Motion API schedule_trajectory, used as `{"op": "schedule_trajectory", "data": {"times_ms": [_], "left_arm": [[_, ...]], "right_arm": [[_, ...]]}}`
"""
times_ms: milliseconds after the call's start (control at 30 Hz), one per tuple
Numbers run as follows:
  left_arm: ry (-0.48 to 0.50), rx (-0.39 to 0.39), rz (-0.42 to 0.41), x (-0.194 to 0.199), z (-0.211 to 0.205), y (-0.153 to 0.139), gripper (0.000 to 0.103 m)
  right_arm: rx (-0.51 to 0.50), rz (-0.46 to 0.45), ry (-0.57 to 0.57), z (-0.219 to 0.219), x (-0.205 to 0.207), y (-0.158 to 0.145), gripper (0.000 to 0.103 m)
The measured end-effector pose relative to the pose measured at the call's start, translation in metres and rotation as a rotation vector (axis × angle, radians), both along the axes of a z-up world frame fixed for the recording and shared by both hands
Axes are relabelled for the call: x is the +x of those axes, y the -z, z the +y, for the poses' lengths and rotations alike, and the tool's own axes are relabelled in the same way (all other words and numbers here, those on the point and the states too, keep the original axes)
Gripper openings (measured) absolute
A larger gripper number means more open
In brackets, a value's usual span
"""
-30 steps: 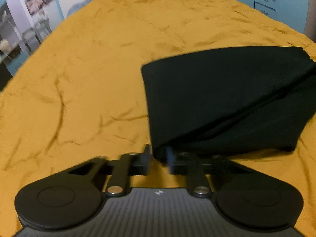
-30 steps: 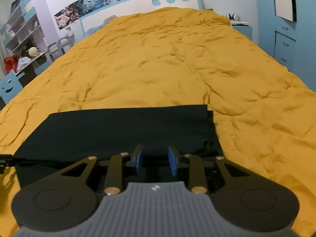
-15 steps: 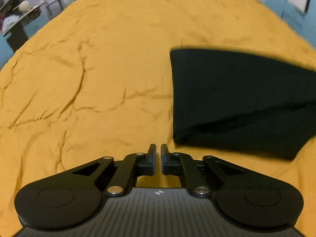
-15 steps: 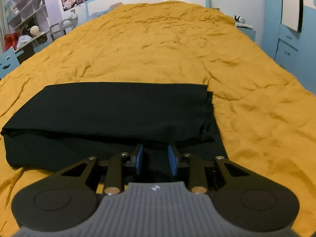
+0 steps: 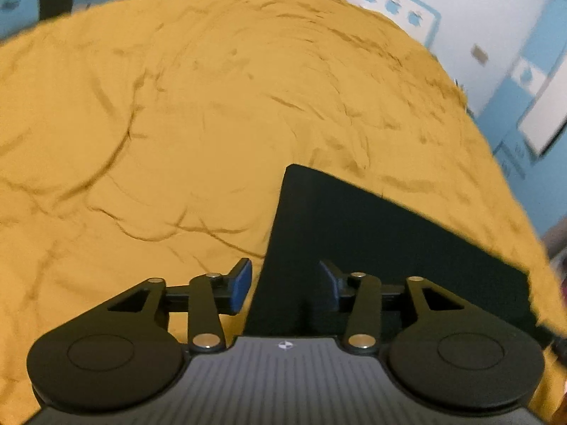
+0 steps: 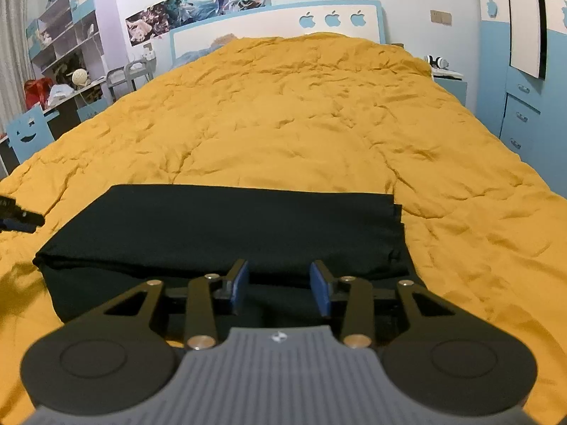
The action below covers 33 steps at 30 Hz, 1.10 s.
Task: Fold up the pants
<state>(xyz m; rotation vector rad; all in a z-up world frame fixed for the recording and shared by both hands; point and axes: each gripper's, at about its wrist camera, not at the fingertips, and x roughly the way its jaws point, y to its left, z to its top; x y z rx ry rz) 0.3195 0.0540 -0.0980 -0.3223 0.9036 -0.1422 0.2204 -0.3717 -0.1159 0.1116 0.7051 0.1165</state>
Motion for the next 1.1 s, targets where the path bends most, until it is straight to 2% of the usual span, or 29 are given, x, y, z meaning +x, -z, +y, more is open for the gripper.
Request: {"op": "schedule_trajectory", "data": {"times_ms": [100,200,267,367,467,567,633,667,733,833,967,1100], "left_arm": [[-0.059,-0.114,0.017,0.012,0.011,0.016,0.057],[-0.094,-0.201,0.049,0.021,0.018,0.035,0.057],[-0.102,-0.24,0.07,0.025,0.02,0.047,0.057],[-0.097,-0.27,0.087,0.028,0.022,0.06,0.057],[-0.099,-0.308,0.088,0.028,0.028,0.07,0.056],[-0.114,-0.365,0.089,0.028,0.035,0.076,0.053],[-0.115,-0.393,0.09,0.028,0.038,0.077,0.042],[-0.112,-0.403,0.092,0.028,0.039,0.078,0.04],[-0.105,-0.406,0.087,0.029,0.039,0.077,0.025],[-0.096,-0.405,0.072,0.028,0.036,0.072,0.011],[-0.101,-0.36,0.007,0.021,0.023,0.046,0.009],[-0.074,-0.301,-0.072,0.014,-0.009,0.001,0.008]], "right_arm": [[0.013,0.004,-0.025,0.01,0.008,0.004,0.021],[0.016,0.004,-0.061,0.025,0.019,0.007,0.019],[0.008,-0.006,-0.077,0.036,0.025,0.009,0.018],[0.017,-0.007,-0.103,0.05,0.035,0.014,0.01],[0.014,-0.003,-0.129,0.067,0.042,0.019,0.009],[0.028,0.01,-0.152,0.082,0.049,0.024,0.009],[0.015,0.011,-0.167,0.094,0.052,0.027,0.009],[0.004,0.02,-0.176,0.099,0.053,0.029,0.008],[-0.038,0.064,-0.174,0.108,0.057,0.038,0.001],[-0.062,0.097,-0.173,0.112,0.061,0.047,0.001],[-0.028,0.09,-0.169,0.105,0.061,0.037,0.001],[-0.002,0.087,-0.125,0.084,0.052,0.022,0.001]]}}
